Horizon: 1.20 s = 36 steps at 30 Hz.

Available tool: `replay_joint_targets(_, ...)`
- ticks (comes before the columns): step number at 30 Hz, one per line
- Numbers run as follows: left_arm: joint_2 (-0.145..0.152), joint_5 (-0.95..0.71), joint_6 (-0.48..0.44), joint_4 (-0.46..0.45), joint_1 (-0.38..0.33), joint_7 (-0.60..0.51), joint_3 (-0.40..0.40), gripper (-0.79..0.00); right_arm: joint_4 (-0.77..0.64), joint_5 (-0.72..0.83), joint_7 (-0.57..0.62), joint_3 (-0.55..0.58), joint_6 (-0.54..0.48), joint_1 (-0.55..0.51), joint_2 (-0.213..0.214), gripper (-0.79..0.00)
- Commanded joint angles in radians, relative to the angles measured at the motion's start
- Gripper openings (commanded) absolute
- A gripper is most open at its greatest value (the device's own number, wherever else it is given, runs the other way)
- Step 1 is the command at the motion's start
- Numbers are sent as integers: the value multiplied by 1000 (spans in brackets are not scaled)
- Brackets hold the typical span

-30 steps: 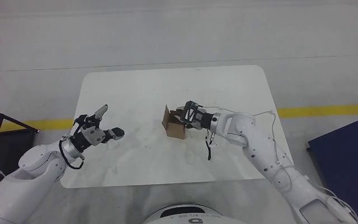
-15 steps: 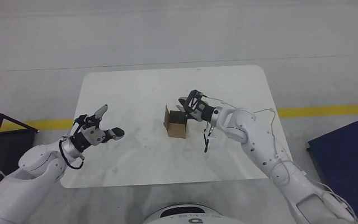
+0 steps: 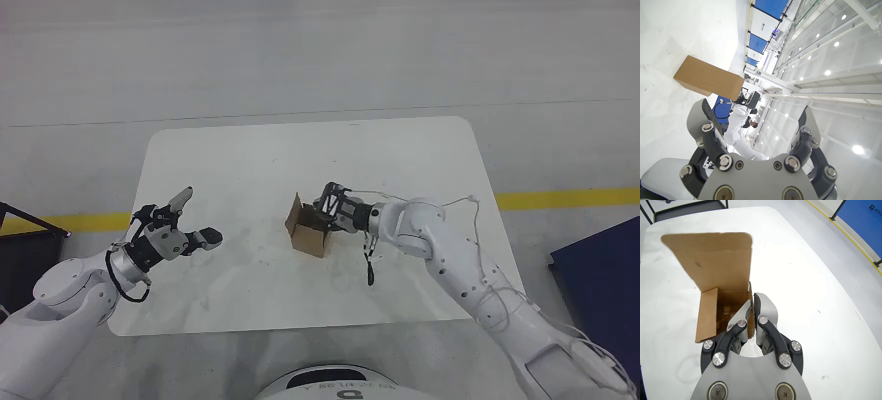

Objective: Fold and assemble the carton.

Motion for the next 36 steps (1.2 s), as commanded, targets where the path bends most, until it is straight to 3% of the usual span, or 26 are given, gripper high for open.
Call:
replay_joint_targets(1, 0, 0, 0, 0, 0, 0, 0, 0, -5, -10, -2, 1, 4, -6, 1, -776)
replay_joint_targets(5, 0, 0, 0, 0, 0, 0, 0, 0, -36, -72, -15, 11, 19, -16, 5, -785)
replay_joint_targets(11, 0, 0, 0, 0, 0, 0, 0, 0, -150, -360, 8, 2, 52, -47, 23, -785)
replay_joint_targets(14, 0, 0, 0, 0, 0, 0, 0, 0, -167, -419, 4, -3, 47, -69, 28, -785)
replay_joint_targets(16, 0, 0, 0, 0, 0, 0, 0, 0, -162, -425, 4, -3, 41, -74, 28, -785)
replay_joint_targets(20, 0, 0, 0, 0, 0, 0, 0, 0, -144, -417, 12, -5, 29, -74, 26, -677)
replay_joint_targets(24, 0, 0, 0, 0, 0, 0, 0, 0, -136, -399, 20, -3, 18, -68, 23, -708)
replay_joint_targets(28, 0, 0, 0, 0, 0, 0, 0, 0, -139, -384, 16, 7, 17, -64, 21, -613)
replay_joint_targets(36, 0, 0, 0, 0, 0, 0, 0, 0, -173, -257, -16, 77, -4, -85, 27, -573)
